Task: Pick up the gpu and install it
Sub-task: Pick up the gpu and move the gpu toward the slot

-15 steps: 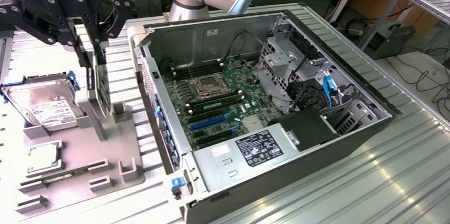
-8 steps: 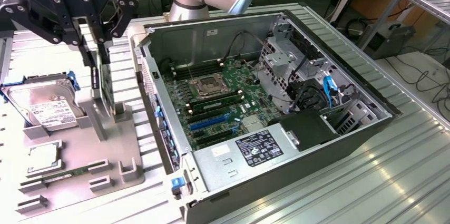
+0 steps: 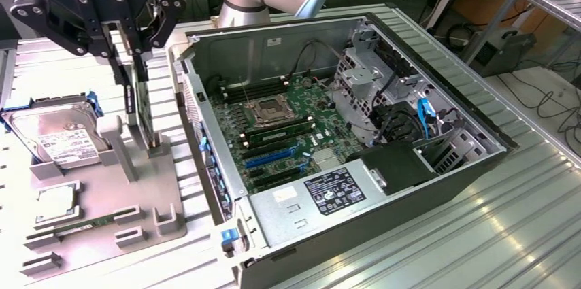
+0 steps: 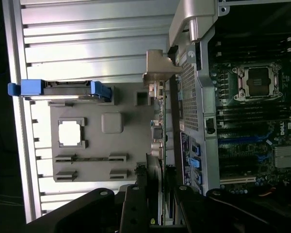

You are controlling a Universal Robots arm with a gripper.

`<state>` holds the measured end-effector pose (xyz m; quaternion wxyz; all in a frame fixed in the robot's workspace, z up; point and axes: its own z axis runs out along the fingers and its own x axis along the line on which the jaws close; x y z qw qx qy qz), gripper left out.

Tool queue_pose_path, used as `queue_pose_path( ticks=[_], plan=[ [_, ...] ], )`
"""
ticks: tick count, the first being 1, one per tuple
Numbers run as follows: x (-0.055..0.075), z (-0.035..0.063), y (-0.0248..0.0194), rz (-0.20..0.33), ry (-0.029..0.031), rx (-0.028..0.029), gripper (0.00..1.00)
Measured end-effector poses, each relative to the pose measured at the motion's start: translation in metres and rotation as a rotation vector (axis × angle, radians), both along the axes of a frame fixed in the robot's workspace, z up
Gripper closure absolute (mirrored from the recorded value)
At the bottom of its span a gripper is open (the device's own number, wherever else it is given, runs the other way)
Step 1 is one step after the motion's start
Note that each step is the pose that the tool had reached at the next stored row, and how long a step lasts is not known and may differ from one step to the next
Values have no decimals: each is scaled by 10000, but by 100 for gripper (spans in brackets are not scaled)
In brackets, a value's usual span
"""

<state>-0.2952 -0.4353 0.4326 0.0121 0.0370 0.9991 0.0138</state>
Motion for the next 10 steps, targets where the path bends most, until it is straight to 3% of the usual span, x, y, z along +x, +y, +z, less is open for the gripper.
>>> queue_pose_path(
  ticks=[10],
  plan=[
    [76,0,0,0,0,0,74]
  ],
)
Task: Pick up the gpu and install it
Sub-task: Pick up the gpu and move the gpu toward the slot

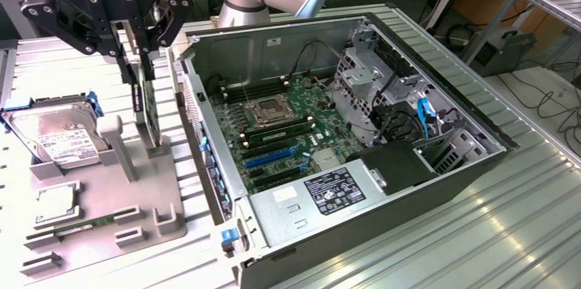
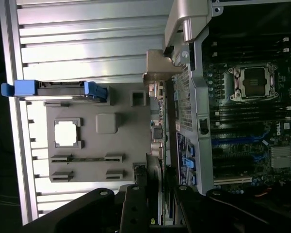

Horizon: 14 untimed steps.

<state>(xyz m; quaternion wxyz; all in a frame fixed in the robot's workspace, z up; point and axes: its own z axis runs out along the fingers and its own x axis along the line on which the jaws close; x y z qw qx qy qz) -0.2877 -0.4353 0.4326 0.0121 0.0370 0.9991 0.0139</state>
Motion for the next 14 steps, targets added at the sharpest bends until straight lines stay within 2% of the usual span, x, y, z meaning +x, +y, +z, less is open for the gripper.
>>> queue_pose_path(
  ticks=[14],
  plan=[
    [107,0,0,0,0,0,74]
  ],
)
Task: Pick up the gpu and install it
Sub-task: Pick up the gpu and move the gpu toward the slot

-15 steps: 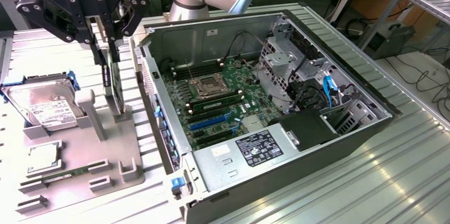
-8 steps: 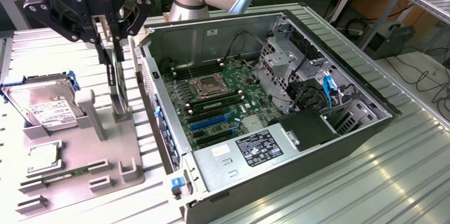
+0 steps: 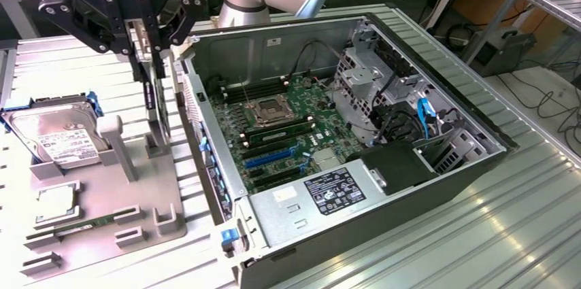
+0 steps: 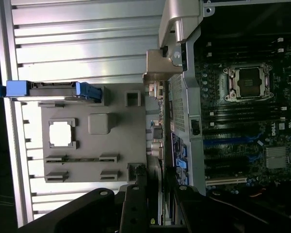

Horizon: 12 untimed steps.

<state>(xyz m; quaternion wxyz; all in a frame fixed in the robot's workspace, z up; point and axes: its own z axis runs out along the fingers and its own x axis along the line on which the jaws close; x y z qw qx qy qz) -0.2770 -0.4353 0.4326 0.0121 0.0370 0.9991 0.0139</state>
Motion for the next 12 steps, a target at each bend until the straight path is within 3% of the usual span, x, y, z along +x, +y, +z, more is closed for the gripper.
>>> queue_pose_path(
  ticks=[12],
  plan=[
    [55,0,0,0,-1,0,74]
  ],
)
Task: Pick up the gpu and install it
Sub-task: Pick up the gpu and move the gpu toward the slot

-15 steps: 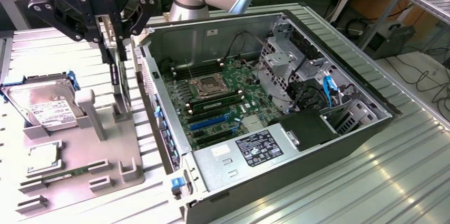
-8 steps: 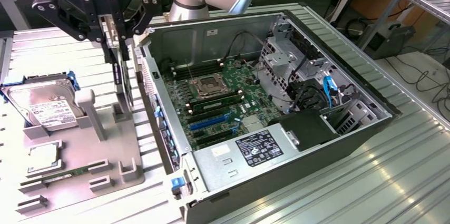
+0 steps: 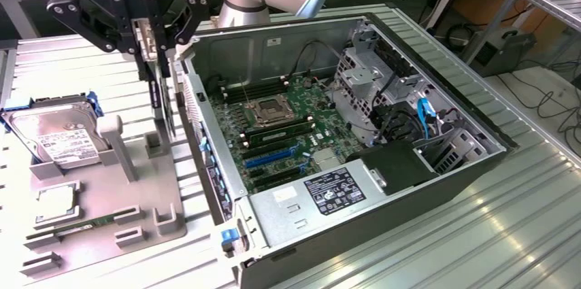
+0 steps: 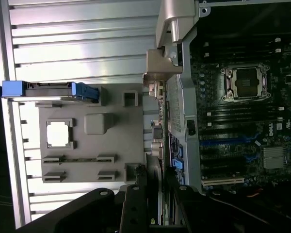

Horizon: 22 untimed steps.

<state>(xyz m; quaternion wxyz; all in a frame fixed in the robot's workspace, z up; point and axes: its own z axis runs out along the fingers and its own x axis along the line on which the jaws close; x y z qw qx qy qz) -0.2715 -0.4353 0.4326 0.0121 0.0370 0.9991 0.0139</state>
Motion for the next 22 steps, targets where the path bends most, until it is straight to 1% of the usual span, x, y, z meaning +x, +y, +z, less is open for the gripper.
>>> queue_pose_path(
  ticks=[22],
  plan=[
    [143,0,0,0,0,0,74]
  ],
)
